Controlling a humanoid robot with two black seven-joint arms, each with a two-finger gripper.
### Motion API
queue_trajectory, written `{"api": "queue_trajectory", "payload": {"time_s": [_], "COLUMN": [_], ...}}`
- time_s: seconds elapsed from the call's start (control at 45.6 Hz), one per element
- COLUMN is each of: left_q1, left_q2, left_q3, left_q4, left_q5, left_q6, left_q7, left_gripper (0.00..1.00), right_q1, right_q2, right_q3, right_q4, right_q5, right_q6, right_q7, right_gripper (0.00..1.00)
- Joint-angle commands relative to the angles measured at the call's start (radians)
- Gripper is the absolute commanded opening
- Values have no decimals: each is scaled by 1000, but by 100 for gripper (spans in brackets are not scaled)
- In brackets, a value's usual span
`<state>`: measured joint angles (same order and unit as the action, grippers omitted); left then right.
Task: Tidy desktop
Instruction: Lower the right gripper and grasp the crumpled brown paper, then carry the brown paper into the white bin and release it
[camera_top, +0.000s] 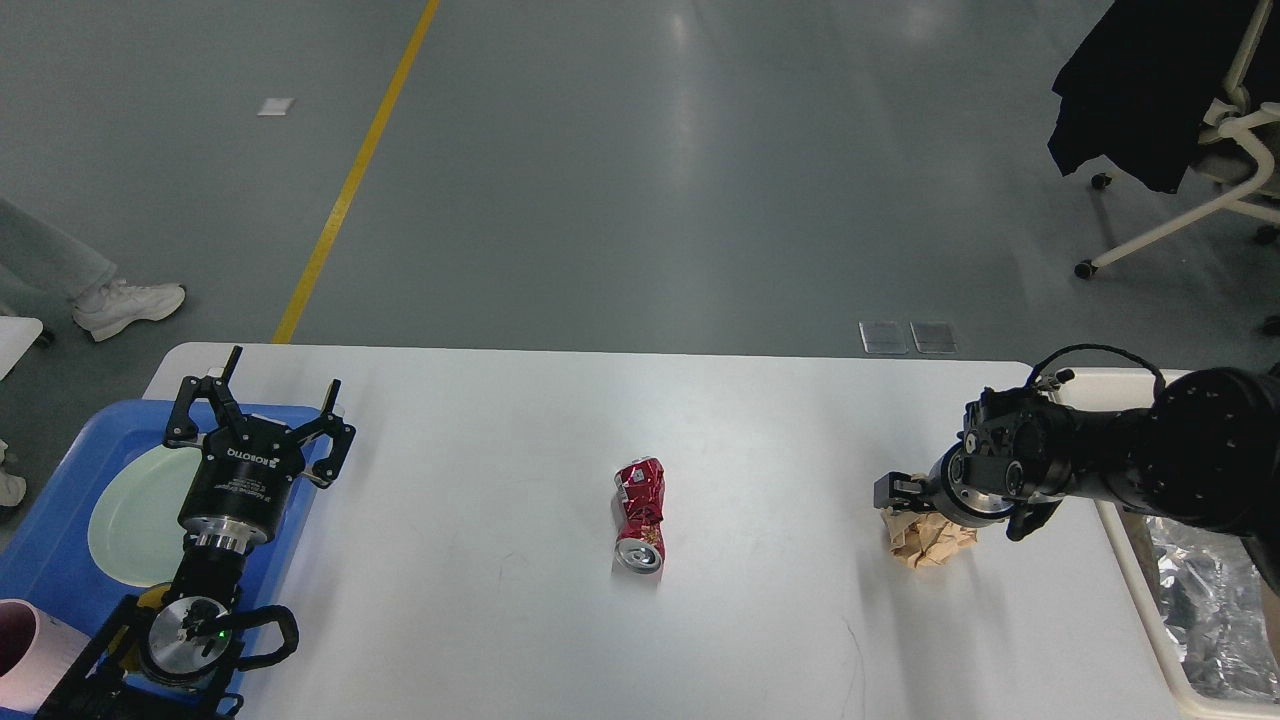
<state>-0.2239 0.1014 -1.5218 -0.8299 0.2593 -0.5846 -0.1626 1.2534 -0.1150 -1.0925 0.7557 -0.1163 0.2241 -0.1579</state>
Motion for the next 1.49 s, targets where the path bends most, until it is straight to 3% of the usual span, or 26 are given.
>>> {"api": "queue_trajectory", "payload": {"time_s": [0.0,0.153,0.241,0.351,0.482,0.592,1.293,1.468], "left_q1": [0,0,0,0,0,0,0,0], "left_q2": [1,0,0,0,0,1,0,0], "left_q3": [0,0,0,0,0,0,0,0], "left_q4": [0,0,0,0,0,0,0,0], "left_q5": [0,0,0,0,0,0,0,0], "left_q6": [0,0,0,0,0,0,-1,0], "left_q7": [0,0,0,0,0,0,0,0], "left_gripper": [96,96,96,96,96,96,96,96], "right_q1": [-19,-32,-42,-55,-62,-57,35,207], "right_q2": [3,3,3,3,3,-2,-49,-173], "right_q3": [14,13,13,14,14,14,14,10], "right_q4": [-2,-2,-1,10,11,17,140,347], "right_q5": [0,0,0,1,3,14,61,63], "right_q6": [-57,-98,-103,-101,-104,-104,-88,-45], "right_q7": [0,0,0,0,-2,-2,-17,-20], "right_gripper": [100,100,92,52,30,0,0,0]}}
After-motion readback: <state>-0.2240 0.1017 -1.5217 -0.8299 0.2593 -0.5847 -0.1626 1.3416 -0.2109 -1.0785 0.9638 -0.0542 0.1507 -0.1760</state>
